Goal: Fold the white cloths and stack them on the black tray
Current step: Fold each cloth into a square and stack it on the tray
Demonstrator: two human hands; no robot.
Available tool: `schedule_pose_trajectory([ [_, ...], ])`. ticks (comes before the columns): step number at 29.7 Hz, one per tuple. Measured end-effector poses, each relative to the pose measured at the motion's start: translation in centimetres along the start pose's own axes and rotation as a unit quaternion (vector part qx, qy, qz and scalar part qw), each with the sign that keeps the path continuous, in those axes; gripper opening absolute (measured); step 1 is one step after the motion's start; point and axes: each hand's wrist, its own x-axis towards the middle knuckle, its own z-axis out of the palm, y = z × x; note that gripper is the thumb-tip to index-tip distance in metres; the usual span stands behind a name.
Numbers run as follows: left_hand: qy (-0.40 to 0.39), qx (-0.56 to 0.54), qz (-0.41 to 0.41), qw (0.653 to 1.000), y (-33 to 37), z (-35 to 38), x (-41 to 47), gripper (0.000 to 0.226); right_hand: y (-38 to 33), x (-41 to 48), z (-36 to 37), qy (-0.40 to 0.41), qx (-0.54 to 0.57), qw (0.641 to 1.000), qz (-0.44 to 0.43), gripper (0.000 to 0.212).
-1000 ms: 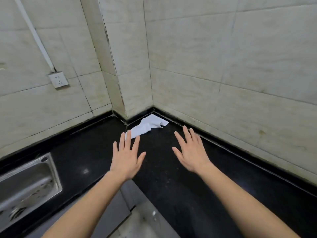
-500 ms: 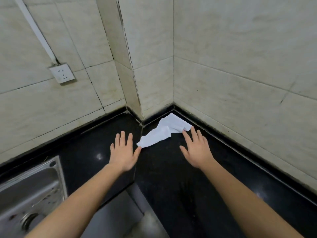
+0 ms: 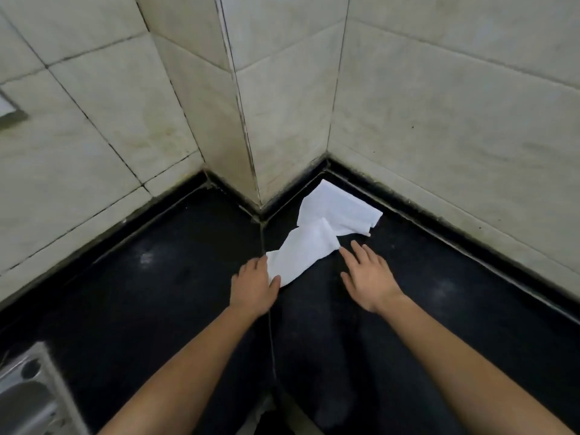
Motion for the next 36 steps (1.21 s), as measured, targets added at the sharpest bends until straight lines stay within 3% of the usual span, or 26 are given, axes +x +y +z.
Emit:
schedule_pose_trajectory([
  [4,-0.008,0.017,0.069,0.997,-2.4,2.9,2.7,0.056,-3.1,5.2,2.3,-0.029,-0.007,0.999,-0.014,0.060],
  [10,-0.008,-0.057,0.090,0.994,-4.9,6.2,3.5,0.027,-4.7,9.5,5.4,-0.070,-0.052,0.996,-0.003,0.064],
  [13,-0.010,-0.034,0.107,0.994,-5.7,6.0,3.2,0.022,-4.3,8.8,5.7,-0.077,-0.079,0.994,-0.011,0.049],
  [16,-0.028,0.002,0.134,0.991,-6.6,5.6,1.9,0.018,-4.3,5.5,6.4,-0.070,-0.029,0.996,-0.037,0.035],
  [18,-0.040,0.033,0.146,0.988,-7.3,5.7,0.9,0.024,-4.6,2.7,6.9,-0.086,0.004,0.994,-0.062,0.037],
  [21,-0.070,0.077,0.123,0.987,-7.0,5.6,-1.2,0.054,-4.7,-1.4,7.2,-0.109,0.034,0.990,-0.089,0.052],
  [24,-0.058,0.063,0.081,0.993,-6.2,6.0,-1.9,0.035,-4.2,-1.8,6.8,-0.077,0.072,0.994,-0.038,0.039],
  [27,-0.085,0.041,0.038,0.995,-5.8,6.2,-1.3,0.049,-4.1,-0.1,6.6,-0.115,0.037,0.993,0.011,0.080],
  [29,-0.097,0.071,0.051,0.991,-5.7,6.3,-1.1,0.049,-4.3,0.6,6.3,-0.141,0.015,0.990,0.014,0.088],
  [33,-0.076,0.115,0.050,0.989,-5.7,6.4,-1.1,0.037,-4.4,1.0,6.8,-0.159,-0.015,0.987,0.028,0.073],
  [36,-0.058,0.093,0.031,0.993,-5.8,6.5,-1.2,0.025,-4.3,0.5,7.1,-0.140,0.003,0.989,0.044,0.048],
])
